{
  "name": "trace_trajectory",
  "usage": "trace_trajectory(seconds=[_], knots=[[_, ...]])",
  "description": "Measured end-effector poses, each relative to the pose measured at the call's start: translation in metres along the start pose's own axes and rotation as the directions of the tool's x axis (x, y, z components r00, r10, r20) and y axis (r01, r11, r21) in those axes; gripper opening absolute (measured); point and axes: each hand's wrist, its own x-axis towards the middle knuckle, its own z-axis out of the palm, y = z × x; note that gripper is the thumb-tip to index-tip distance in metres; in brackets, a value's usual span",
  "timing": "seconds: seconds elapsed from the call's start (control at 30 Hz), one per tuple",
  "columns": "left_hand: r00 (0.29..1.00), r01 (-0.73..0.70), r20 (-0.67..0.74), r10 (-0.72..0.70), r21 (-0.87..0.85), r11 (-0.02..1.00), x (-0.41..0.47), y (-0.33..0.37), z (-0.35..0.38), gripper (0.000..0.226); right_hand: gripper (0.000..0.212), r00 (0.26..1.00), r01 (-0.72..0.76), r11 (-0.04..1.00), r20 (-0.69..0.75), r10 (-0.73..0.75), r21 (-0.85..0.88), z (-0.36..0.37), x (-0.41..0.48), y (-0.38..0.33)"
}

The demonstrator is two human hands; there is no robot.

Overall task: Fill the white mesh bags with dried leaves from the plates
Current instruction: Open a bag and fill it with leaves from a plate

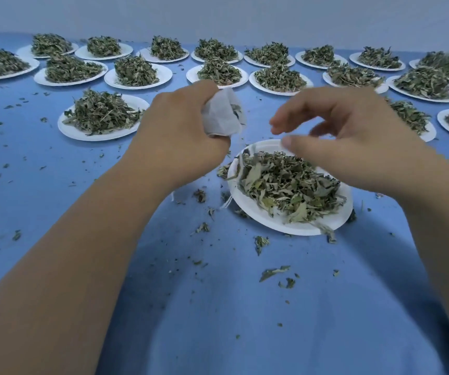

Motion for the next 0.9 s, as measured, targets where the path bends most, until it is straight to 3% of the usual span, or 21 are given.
trace_trajectory(seconds=[0.07, 0.13, 0.23, 0.4, 0.5, 0.8, 0.9], knots=[[1.0, 0.015, -0.004, -0.015, -0.012, 1.0, 0.0, -0.004, -0.006, 0.016, 0.023, 0.976, -0.028, 0.981, 0.207, 0.069, -0.192, -0.001, -0.001, 0.0], [1.0, -0.001, 0.024, 0.001, 0.006, 1.0, 0.0, -0.006, -0.009, 0.012, 0.034, 0.941, -0.022, 0.94, 0.312, 0.135, -0.339, 0.003, 0.0, 0.003], [0.997, -0.04, 0.066, 0.037, 0.035, 0.999, -0.003, -0.007, -0.009, 0.015, 0.027, 0.965, -0.018, 0.923, 0.233, 0.116, -0.385, 0.01, 0.002, 0.003], [0.987, -0.097, 0.139, 0.085, 0.082, 0.992, -0.006, -0.002, 0.0, 0.014, 0.012, 0.997, -0.051, 0.969, 0.036, 0.062, -0.243, 0.001, 0.0, 0.002], [0.987, -0.109, 0.13, 0.096, 0.099, 0.989, -0.006, 0.001, 0.004, 0.017, 0.015, 0.997, -0.036, 0.991, -0.075, 0.026, -0.131, -0.005, -0.002, -0.002], [0.976, -0.177, 0.154, 0.152, 0.165, 0.97, -0.009, 0.015, 0.017, 0.021, 0.018, 0.997, 0.026, 0.999, -0.072, -0.028, -0.034, 0.01, 0.0, -0.016], [0.976, -0.181, 0.157, 0.153, 0.186, 0.966, -0.011, 0.019, 0.019, 0.023, 0.022, 0.994, 0.01, 0.997, -0.103, -0.018, -0.077, 0.019, 0.0, -0.017]])
